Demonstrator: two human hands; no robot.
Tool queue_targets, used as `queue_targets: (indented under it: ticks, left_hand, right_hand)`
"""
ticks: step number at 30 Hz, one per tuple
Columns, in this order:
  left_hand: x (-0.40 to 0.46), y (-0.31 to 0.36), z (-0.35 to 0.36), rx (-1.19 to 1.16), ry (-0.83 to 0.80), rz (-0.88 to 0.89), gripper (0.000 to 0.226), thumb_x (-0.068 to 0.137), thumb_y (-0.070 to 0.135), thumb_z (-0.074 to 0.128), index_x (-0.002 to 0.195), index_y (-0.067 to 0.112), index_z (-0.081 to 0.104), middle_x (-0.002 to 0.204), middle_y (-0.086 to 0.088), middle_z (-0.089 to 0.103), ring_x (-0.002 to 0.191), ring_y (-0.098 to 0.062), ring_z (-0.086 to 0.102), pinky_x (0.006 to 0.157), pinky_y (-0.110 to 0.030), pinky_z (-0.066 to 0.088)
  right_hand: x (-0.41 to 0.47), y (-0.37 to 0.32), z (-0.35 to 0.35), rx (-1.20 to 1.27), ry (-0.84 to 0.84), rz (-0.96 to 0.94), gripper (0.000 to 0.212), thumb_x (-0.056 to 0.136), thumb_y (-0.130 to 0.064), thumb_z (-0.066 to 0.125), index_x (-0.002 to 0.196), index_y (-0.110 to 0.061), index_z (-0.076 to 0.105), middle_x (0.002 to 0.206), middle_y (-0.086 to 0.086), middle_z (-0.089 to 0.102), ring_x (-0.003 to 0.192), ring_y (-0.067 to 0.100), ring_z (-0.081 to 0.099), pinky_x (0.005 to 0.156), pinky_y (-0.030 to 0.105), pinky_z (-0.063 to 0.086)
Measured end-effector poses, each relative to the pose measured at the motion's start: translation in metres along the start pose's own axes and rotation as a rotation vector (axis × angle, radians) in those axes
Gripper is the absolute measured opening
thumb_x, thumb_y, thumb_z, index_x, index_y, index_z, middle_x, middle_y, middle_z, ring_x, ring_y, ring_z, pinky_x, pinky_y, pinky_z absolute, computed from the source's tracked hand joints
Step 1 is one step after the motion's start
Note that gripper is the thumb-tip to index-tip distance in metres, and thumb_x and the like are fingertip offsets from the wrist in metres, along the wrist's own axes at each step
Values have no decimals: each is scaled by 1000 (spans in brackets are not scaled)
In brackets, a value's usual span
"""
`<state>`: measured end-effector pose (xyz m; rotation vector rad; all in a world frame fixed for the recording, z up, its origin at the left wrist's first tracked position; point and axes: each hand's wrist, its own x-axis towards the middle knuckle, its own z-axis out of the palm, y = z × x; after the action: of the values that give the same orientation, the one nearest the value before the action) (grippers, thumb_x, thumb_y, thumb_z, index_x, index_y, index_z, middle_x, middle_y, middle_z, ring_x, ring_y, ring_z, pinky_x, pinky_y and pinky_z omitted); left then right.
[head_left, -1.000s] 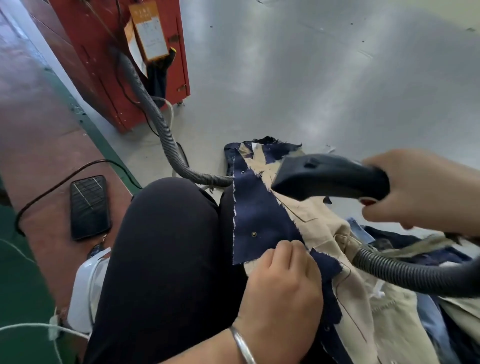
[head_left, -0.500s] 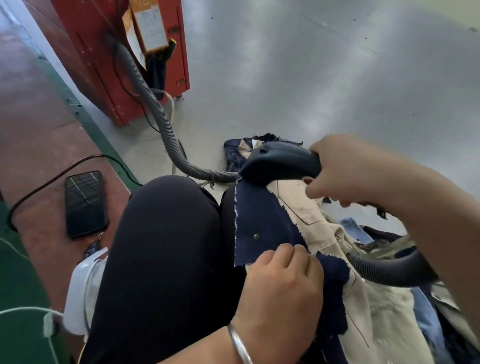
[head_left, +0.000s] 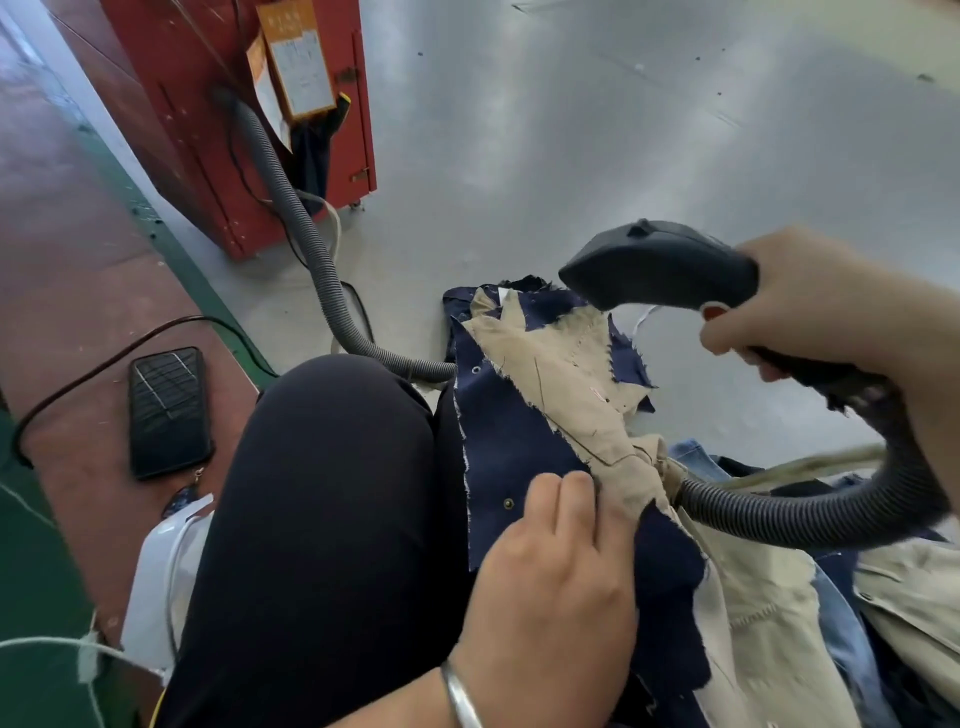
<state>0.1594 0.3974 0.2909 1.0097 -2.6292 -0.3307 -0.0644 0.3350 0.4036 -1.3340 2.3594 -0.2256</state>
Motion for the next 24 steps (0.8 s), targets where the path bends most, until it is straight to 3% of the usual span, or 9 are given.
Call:
queue_targets:
  ticks: [2, 4, 6, 8, 9, 11, 15, 24]
  left_hand:
    - [-3, -5, -2, 57, -33, -34, 64, 58, 33, 76, 115, 4, 67, 102, -8, 67, 92, -25, 65, 65, -27, 55]
    - [-6, -6, 3, 94, -25, -8, 55, 66, 26, 71, 115, 2, 67, 112, -13, 68, 102, -27, 65, 78, -31, 56]
    - [-8, -4, 14, 116, 36, 55, 33, 80, 12, 51, 103, 3, 73, 108, -14, 70, 99, -26, 67, 79, -31, 56]
    - [-7, -3, 21, 102, 60, 113, 37, 85, 2, 40, 91, 5, 77, 101, -13, 72, 94, -25, 69, 72, -27, 55]
    - [-5, -3, 22, 101, 78, 131, 35, 83, 3, 42, 88, 5, 77, 98, -12, 72, 92, -24, 69, 69, -25, 55]
    - [-1, -2, 23, 94, 77, 142, 33, 79, 7, 45, 85, 5, 77, 95, -11, 73, 88, -22, 69, 64, -23, 52]
    - [8, -9, 18, 90, 66, 162, 27, 80, 11, 49, 85, 9, 75, 86, -5, 69, 80, -19, 66, 59, -26, 49]
    - [14, -16, 7, 47, -54, 200, 31, 76, 14, 43, 79, 17, 74, 80, 4, 67, 77, -13, 63, 55, -22, 47]
  right_hand:
    - [-21, 4, 1, -49, -37, -39, 16, 73, -6, 74, 78, -13, 61, 43, 3, 62, 31, 13, 57, 32, 21, 40]
    - [-42, 6, 7, -162, -42, -72, 17, 65, -15, 76, 70, -20, 61, 42, -4, 61, 28, 7, 51, 31, 25, 38]
    - [-59, 1, 14, -290, -41, -106, 26, 55, -30, 77, 77, -35, 63, 50, -18, 62, 35, 6, 53, 40, 30, 45]
    - [-68, -4, 21, -365, -85, -148, 43, 48, -46, 66, 86, -60, 52, 63, -35, 59, 46, 2, 55, 46, 29, 44]
    - [-70, -7, 26, -392, -101, -156, 41, 49, -47, 62, 85, -60, 51, 66, -34, 60, 49, -1, 53, 46, 26, 39]
    - [-71, -16, 35, -465, -93, -150, 24, 59, -45, 65, 81, -46, 55, 59, -14, 60, 53, -5, 48, 45, 21, 30]
    - [-58, -34, 49, -508, -72, -143, 16, 75, -37, 64, 77, -35, 48, 66, -12, 52, 56, -2, 42, 45, 20, 25]
    - [-7, -62, 74, -435, 71, -238, 16, 76, -24, 64, 90, -26, 55, 71, -6, 52, 58, 12, 46, 48, 23, 26]
